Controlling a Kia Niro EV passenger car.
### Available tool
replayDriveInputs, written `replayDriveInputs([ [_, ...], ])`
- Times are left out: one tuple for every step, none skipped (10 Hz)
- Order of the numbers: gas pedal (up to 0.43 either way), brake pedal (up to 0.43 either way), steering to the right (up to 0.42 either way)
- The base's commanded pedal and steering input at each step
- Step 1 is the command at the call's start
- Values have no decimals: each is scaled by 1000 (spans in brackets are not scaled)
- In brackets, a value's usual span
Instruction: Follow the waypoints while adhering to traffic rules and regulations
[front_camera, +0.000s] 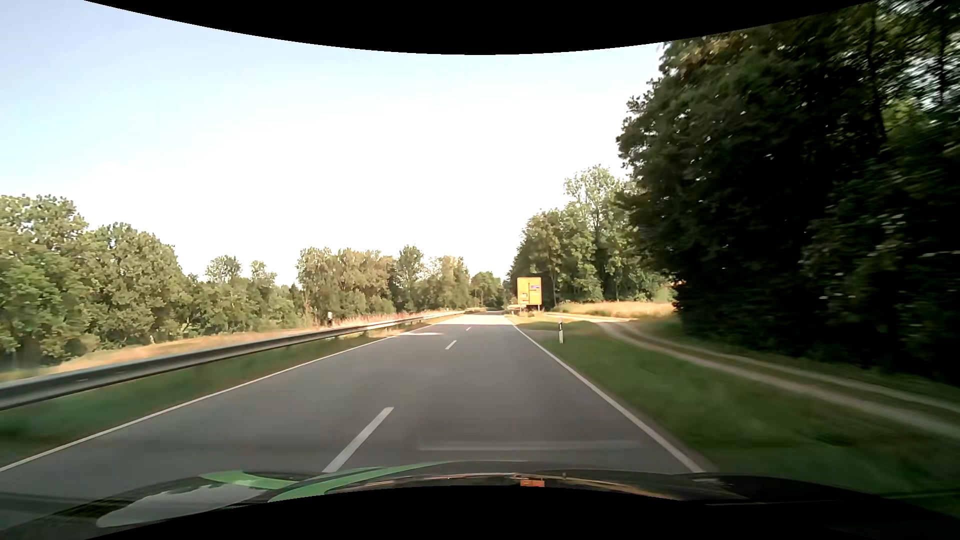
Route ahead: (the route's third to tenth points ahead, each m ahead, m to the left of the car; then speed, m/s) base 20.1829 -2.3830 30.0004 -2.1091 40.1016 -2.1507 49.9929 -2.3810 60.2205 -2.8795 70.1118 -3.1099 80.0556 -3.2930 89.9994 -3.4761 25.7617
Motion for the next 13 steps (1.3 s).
replayDriveInputs([
  [0,73,1],
  [0,79,1],
  [0,79,1],
  [0,85,1],
  [0,85,1],
  [0,79,2],
  [0,85,3],
  [0,85,3],
  [0,85,3],
  [0,85,4],
  [0,91,5],
  [0,91,5],
  [0,91,5],
])
